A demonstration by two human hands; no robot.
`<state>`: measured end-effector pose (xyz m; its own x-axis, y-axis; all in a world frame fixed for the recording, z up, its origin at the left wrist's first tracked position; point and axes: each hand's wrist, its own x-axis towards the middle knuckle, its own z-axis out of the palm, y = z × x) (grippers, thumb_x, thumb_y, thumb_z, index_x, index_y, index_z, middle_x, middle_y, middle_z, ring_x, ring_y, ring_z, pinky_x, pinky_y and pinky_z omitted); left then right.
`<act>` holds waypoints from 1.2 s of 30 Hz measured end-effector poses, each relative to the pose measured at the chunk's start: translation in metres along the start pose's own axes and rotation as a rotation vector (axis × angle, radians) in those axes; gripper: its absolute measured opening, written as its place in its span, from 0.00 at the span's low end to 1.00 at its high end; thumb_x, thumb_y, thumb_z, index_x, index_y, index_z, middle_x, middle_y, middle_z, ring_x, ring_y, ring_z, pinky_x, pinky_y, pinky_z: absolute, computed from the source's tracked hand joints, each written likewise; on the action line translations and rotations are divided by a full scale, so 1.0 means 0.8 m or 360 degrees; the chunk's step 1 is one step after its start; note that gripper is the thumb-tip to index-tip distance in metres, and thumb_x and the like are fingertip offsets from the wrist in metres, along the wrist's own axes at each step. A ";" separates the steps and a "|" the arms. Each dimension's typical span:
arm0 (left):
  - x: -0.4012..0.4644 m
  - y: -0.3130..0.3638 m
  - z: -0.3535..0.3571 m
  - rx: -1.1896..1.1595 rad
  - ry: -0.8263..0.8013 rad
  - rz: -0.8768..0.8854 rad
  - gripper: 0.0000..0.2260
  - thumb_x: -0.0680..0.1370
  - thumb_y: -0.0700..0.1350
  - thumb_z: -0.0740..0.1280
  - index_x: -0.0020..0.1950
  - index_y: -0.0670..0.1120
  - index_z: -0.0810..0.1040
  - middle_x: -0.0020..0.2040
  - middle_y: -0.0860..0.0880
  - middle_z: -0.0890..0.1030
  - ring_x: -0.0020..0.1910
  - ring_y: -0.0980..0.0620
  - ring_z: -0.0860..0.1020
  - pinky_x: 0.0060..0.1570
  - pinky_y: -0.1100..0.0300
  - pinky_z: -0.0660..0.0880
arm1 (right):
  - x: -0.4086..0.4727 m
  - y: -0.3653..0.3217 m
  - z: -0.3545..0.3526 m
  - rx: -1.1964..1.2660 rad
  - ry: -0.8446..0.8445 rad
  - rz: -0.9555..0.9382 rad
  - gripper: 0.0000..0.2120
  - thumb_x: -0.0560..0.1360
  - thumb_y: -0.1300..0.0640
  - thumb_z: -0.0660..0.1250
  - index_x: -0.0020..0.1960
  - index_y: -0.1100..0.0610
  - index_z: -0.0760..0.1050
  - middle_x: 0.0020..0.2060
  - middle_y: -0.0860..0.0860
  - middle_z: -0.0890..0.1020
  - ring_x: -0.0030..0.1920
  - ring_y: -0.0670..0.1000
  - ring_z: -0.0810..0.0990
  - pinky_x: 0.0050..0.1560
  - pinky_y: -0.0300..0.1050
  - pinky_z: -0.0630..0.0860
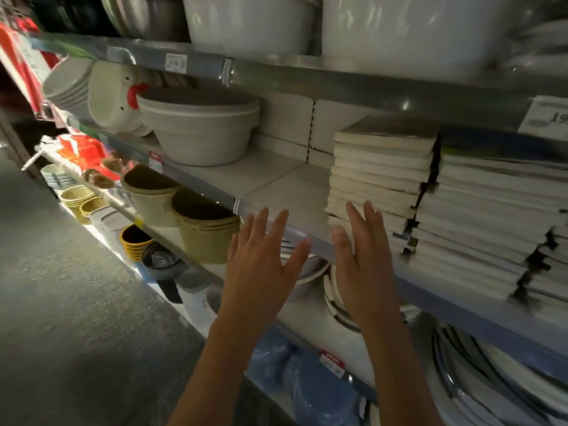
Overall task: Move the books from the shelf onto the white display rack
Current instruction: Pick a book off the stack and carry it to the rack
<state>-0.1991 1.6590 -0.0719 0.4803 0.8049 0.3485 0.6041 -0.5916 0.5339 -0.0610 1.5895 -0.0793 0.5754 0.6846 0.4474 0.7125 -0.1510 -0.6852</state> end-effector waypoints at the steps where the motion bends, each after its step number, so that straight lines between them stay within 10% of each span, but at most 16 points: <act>1: 0.013 -0.003 0.003 -0.0045 -0.0011 0.0031 0.38 0.75 0.74 0.42 0.80 0.57 0.55 0.82 0.50 0.53 0.80 0.49 0.49 0.78 0.47 0.51 | 0.006 0.002 0.001 -0.0011 0.0031 0.0005 0.36 0.75 0.32 0.42 0.79 0.45 0.57 0.80 0.45 0.51 0.79 0.45 0.45 0.77 0.48 0.46; 15: 0.181 0.006 0.012 -0.0316 -0.0218 0.0648 0.33 0.79 0.67 0.54 0.79 0.51 0.60 0.79 0.46 0.62 0.77 0.46 0.59 0.70 0.47 0.64 | 0.096 -0.003 0.009 -0.0326 0.0791 0.0036 0.34 0.77 0.35 0.53 0.77 0.52 0.62 0.79 0.50 0.58 0.79 0.52 0.52 0.77 0.58 0.55; 29: 0.298 0.030 0.080 -0.0674 -0.0130 0.1081 0.35 0.72 0.52 0.76 0.77 0.50 0.67 0.77 0.45 0.64 0.71 0.41 0.70 0.62 0.44 0.75 | 0.182 0.046 0.001 -0.1125 0.0947 -0.0184 0.34 0.74 0.41 0.66 0.74 0.58 0.67 0.73 0.58 0.69 0.77 0.60 0.58 0.76 0.60 0.53; 36: 0.318 0.031 0.098 -0.1007 -0.0058 0.1094 0.28 0.68 0.46 0.80 0.66 0.46 0.78 0.68 0.49 0.70 0.60 0.59 0.70 0.57 0.77 0.67 | 0.194 0.057 -0.010 -0.1130 0.1064 -0.0248 0.33 0.65 0.46 0.79 0.65 0.58 0.76 0.60 0.57 0.77 0.68 0.58 0.66 0.67 0.61 0.69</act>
<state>-0.0124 1.8452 -0.0303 0.6300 0.2790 0.7248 -0.2735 -0.7938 0.5433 0.0640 1.6831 -0.0366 0.4074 0.2226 0.8857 0.7492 -0.6361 -0.1848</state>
